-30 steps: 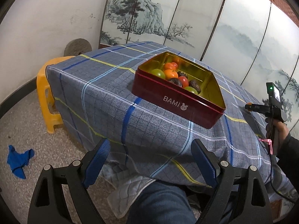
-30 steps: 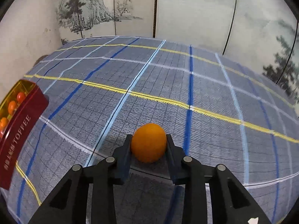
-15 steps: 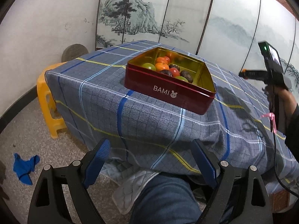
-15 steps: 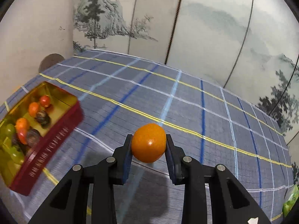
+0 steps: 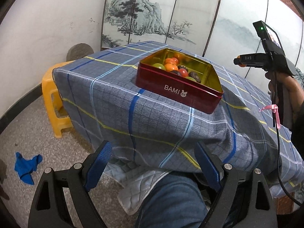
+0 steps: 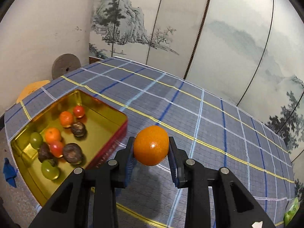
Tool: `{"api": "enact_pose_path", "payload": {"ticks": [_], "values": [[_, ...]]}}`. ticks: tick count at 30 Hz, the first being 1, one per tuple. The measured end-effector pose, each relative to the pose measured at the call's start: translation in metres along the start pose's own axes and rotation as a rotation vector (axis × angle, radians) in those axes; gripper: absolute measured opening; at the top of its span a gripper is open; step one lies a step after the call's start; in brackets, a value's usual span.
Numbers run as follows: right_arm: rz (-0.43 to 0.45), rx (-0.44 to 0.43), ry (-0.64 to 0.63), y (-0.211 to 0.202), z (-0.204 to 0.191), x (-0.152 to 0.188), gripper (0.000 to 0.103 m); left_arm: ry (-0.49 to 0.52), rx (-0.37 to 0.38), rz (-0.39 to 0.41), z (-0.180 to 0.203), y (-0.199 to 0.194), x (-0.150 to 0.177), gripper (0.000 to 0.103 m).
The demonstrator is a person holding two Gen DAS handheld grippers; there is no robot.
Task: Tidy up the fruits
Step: 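Carry the orange tomato over the tin with the right gripper and release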
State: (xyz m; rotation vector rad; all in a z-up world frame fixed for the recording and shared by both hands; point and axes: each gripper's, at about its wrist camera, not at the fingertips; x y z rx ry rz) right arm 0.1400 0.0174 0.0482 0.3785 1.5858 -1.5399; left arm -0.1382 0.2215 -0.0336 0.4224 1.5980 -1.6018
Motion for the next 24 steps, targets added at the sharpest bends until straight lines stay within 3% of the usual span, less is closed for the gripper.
{"api": "enact_pose_path", "payload": {"ticks": [24], "values": [[0.028, -0.044, -0.105, -0.024, -0.081, -0.016, 0.029, -0.074, -0.008, -0.023, -0.037, -0.008, 0.018, 0.088]]}}
Point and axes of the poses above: each gripper's, at about its wrist camera, not at the fingertips, and y roughly the way its jaws point, z to its right, x to its underside, and after that the axes turned 5 degrees about -x, right-handed
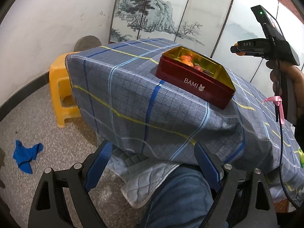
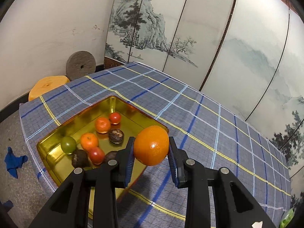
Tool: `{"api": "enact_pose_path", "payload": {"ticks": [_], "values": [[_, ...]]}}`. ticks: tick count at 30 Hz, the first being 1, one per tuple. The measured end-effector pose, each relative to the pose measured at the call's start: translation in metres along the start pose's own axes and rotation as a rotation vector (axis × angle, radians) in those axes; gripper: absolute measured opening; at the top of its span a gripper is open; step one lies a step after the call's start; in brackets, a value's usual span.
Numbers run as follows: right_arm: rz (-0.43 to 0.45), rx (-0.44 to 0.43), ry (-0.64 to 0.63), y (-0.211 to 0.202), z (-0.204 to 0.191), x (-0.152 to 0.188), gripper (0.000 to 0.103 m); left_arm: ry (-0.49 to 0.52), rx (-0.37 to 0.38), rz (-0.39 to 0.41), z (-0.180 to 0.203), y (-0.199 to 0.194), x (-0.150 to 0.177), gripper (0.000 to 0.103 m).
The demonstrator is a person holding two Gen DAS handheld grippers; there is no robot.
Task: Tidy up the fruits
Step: 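Carry the orange tomato over the tin with the right gripper and release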
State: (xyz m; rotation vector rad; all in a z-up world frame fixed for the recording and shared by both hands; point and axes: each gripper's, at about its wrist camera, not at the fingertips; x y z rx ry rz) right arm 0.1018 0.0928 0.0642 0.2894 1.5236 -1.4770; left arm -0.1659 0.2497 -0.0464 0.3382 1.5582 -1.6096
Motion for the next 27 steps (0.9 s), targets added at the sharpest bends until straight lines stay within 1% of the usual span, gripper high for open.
{"api": "enact_pose_path", "payload": {"ticks": [7, 10, 13, 14, 17, 27], "values": [[0.005, -0.024, -0.007, -0.004, -0.014, -0.010, 0.029, -0.019, 0.001, -0.001, -0.009, -0.002, 0.004, 0.088], [-0.003, -0.056, 0.012, -0.003, -0.016, -0.014, 0.029, -0.028, -0.002, -0.003, -0.013, -0.003, 0.004, 0.088], [-0.027, -0.106, 0.044, 0.000, -0.015, -0.014, 0.029, -0.041, -0.007, -0.008, -0.019, -0.002, 0.006, 0.088], [-0.041, -0.130, 0.057, 0.002, -0.013, -0.013, 0.029, -0.045, -0.007, -0.012, -0.020, -0.001, 0.007, 0.088], [-0.065, -0.161, 0.080, 0.006, -0.011, -0.007, 0.029, -0.053, -0.005, -0.026, -0.022, 0.002, 0.008, 0.088], [-0.133, -0.216, 0.067, 0.019, -0.022, 0.020, 0.029, -0.052, -0.002, -0.046, -0.021, 0.007, 0.012, 0.088]]}}
Point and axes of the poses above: each gripper's, at about its wrist camera, not at the fingertips, and y roughly the way its jaws point, z to its right, x to its underside, and after that the axes turned 5 degrees about -x, right-handed
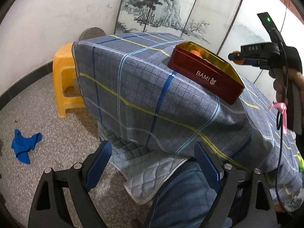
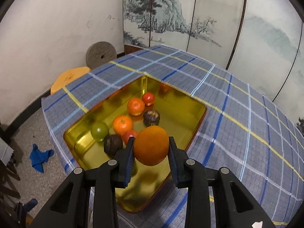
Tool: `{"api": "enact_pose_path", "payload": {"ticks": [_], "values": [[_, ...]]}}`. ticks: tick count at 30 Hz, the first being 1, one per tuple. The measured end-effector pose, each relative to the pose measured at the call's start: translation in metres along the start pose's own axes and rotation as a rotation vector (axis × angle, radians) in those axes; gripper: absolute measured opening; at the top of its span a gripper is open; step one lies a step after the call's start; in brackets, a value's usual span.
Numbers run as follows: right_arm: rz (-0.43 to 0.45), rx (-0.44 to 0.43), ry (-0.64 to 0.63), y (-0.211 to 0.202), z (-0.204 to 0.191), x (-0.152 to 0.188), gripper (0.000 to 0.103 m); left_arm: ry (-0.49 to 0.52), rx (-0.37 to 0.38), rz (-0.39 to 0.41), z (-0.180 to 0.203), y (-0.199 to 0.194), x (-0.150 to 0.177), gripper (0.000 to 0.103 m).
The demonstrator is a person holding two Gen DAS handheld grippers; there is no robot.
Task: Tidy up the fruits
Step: 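Carry the orange tomato over the tin with the right gripper and release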
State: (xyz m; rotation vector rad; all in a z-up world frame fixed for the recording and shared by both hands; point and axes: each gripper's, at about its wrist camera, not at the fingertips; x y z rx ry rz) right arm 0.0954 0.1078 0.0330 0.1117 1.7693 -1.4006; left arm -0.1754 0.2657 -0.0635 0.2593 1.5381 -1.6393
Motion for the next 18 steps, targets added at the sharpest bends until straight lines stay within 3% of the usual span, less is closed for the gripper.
{"api": "enact_pose_path", "payload": {"ticks": [18], "values": [[-0.090, -0.002, -0.009, 0.029, -0.008, 0.029, 0.030, 0.002, 0.001, -0.021, 0.000, 0.005, 0.001, 0.088]]}}
Point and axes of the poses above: each gripper's, at about its wrist camera, not at the fingertips, and y roughly the way its jaws point, z to its right, x to its underside, and after that the axes turned 5 degrees about -x, right-handed
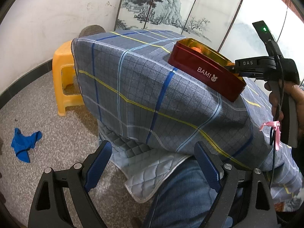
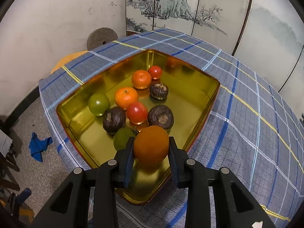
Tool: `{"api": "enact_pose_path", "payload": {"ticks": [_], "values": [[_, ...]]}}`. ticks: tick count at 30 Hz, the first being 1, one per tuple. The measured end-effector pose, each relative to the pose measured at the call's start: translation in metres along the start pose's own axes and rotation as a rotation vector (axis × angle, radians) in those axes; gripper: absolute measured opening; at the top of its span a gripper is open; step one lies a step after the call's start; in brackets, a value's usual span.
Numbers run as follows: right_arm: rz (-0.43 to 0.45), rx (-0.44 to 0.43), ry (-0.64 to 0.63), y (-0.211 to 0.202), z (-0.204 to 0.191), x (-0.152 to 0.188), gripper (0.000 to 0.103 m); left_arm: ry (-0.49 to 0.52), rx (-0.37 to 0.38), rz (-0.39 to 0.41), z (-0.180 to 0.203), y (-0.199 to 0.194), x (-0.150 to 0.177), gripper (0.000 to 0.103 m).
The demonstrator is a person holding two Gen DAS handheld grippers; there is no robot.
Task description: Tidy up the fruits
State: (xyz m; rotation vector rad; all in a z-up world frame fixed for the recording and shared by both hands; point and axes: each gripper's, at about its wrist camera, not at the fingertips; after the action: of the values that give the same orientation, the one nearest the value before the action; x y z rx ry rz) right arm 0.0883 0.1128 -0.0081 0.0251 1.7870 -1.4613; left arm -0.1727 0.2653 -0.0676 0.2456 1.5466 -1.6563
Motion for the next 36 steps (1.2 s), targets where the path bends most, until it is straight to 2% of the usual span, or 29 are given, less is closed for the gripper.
{"api": "enact_pose_path", "payload": {"ticks": [14, 16, 19, 20, 23, 26, 27, 29, 33, 36], "values": [[0.013, 0.005, -0.043, 0.001, -0.004, 0.004, 0.032, 0.008, 0.000, -0.010, 0.002, 0.002, 0.000, 0.088], [0.017, -0.015, -0.040, 0.000, -0.003, 0.004, 0.036, 0.014, 0.000, -0.010, 0.002, 0.002, 0.000, 0.088], [0.038, -0.071, -0.026, -0.006, -0.003, 0.006, 0.054, 0.027, -0.002, -0.013, 0.004, 0.002, 0.000, 0.088], [0.055, -0.082, -0.020, -0.010, -0.003, 0.007, 0.059, 0.032, -0.003, -0.014, 0.005, 0.002, 0.000, 0.088], [0.148, -0.093, 0.013, -0.034, 0.006, 0.011, 0.065, 0.064, -0.022, -0.019, 0.010, 0.003, -0.002, 0.088], [0.239, -0.049, 0.035, -0.058, 0.020, 0.015, 0.078, 0.115, -0.047, -0.017, 0.020, 0.006, -0.008, 0.089], [0.268, -0.008, 0.044, -0.066, 0.026, 0.017, 0.081, 0.139, -0.058, -0.002, 0.025, 0.006, -0.011, 0.093], [0.301, 0.055, 0.070, -0.078, 0.041, 0.021, 0.086, 0.185, -0.073, 0.012, 0.039, 0.007, -0.021, 0.101], [0.273, 0.078, 0.145, -0.084, 0.065, 0.028, 0.086, 0.221, -0.043, 0.103, 0.068, -0.003, -0.042, 0.102], [0.265, 0.095, 0.174, -0.087, 0.073, 0.039, 0.086, 0.242, -0.034, 0.138, 0.089, -0.005, -0.060, 0.102]]}}
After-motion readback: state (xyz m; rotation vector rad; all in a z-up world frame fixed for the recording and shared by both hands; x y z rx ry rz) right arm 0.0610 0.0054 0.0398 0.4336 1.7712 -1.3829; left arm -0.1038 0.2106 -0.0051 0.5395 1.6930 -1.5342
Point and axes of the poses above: each gripper's, at about its wrist camera, not at the fingertips, and y roughly the way its jaws point, z to its right, x to its underside, and after that the axes turned 5 degrees about -x, right-handed
